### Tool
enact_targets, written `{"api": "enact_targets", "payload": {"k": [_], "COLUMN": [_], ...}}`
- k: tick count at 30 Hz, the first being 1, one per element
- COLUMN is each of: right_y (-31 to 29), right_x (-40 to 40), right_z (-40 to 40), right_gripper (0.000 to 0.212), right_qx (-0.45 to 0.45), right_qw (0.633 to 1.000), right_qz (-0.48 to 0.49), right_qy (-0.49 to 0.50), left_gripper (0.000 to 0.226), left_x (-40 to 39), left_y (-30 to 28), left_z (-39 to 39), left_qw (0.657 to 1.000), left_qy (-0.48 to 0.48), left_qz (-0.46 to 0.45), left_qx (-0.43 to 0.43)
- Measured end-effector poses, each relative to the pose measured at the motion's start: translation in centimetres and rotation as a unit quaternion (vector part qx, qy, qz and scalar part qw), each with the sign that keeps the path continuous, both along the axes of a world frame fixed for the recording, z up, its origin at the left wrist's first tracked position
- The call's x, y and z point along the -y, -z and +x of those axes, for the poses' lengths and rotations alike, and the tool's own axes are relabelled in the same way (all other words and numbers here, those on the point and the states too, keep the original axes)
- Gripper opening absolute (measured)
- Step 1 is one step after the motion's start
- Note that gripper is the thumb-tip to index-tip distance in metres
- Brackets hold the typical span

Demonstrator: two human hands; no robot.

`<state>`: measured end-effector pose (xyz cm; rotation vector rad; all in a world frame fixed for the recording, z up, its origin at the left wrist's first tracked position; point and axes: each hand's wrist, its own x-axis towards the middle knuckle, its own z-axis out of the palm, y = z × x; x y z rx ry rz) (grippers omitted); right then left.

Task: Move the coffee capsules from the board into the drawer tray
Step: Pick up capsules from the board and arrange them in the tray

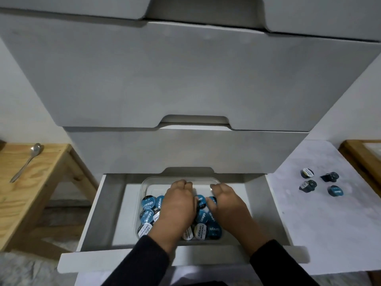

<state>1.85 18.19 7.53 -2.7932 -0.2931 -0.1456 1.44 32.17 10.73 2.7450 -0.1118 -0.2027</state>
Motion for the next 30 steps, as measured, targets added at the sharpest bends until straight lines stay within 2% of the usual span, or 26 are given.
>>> {"api": "enact_targets", "payload": {"k": [1,4,6,10,14,17,20,24,30], "right_y": [0.3,1.0,0.6,-0.5,-1.5,-2.7,-3.4,-2.9,0.4], "right_x": [0.2,0.8,1.4,3.8,7.9,12.2,17.8,25.3,33.5], "right_z": [-0.6,-1.5,-2.0,-3.2,-3.7,-4.0,-4.7,-4.8,-3.9], "right_gripper": [0.036,0.024,0.022,0.021,0.045,0.051,0.046,0.051,0.05], "right_qx": [0.038,0.096,0.113,0.175,0.094,0.058,0.072,0.04,-0.033], "right_qw": [0.999,0.993,0.992,0.979,0.995,0.997,0.997,0.998,0.998], "right_qz": [0.004,-0.062,-0.042,-0.089,0.013,0.044,0.031,0.024,0.003], "right_qy": [-0.01,-0.039,-0.025,-0.049,0.01,0.019,0.026,0.05,0.056], "left_gripper": [0.045,0.049,0.051,0.052,0.051,0.049,0.047,0.046,0.044], "left_x": [0.0,0.3,0.9,3.7,7.9,12.6,18.3,25.4,32.6], "left_y": [-0.1,-0.1,-0.2,-0.4,-0.7,-1.3,-1.8,-1.0,1.5], "left_z": [-0.7,-2.0,-2.3,-3.2,-4.3,-4.7,-5.1,-5.3,-4.5], "left_qw": [1.0,0.997,0.995,0.995,0.993,0.989,0.985,0.985,0.99], "left_qy": [-0.007,-0.015,-0.026,-0.028,-0.021,-0.029,-0.02,0.001,-0.012], "left_qz": [0.011,0.031,0.03,0.018,-0.007,-0.03,-0.074,-0.097,-0.127], "left_qx": [0.019,0.074,0.086,0.098,0.113,0.143,0.154,0.14,0.064]}}
